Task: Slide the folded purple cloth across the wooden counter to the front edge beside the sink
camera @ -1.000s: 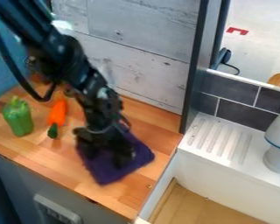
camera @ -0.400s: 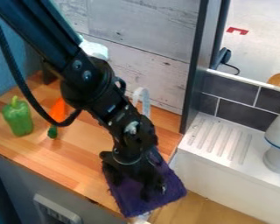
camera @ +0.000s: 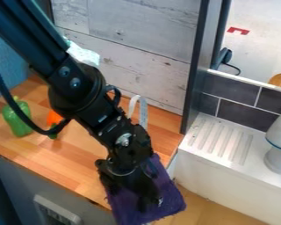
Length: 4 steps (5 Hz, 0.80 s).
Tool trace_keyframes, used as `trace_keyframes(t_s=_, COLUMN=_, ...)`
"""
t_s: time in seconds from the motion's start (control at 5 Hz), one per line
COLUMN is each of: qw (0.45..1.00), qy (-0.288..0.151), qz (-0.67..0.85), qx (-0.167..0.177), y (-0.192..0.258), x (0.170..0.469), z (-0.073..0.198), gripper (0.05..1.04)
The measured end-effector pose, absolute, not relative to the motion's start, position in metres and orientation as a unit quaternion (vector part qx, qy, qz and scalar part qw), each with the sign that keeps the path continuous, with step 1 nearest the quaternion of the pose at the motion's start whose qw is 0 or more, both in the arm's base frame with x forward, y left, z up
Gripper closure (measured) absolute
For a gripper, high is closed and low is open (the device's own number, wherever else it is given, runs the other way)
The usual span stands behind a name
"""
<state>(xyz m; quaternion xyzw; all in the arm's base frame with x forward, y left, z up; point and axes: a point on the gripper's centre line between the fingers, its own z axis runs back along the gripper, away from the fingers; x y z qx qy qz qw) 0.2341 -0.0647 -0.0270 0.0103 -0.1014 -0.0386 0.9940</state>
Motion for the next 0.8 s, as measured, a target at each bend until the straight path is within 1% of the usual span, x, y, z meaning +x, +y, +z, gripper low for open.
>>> trace_keyframes(t_s=0.4, qw=0.995, qy=-0.102, qz=0.009, qx=0.018, y=-0.022, x=0.242, z=-0.027, gripper=0.082)
trace_keyframes(t_s=0.6, qw=0.995, qy=-0.097, qz=0.022, qx=0.018, y=-0.009, x=0.242, z=-0.027, gripper=0.082)
trace_keyframes(t_s=0.8, qw=0.996, qy=-0.073, qz=0.051, qx=0.023, y=0.009, x=0.224, z=-0.022, gripper=0.082)
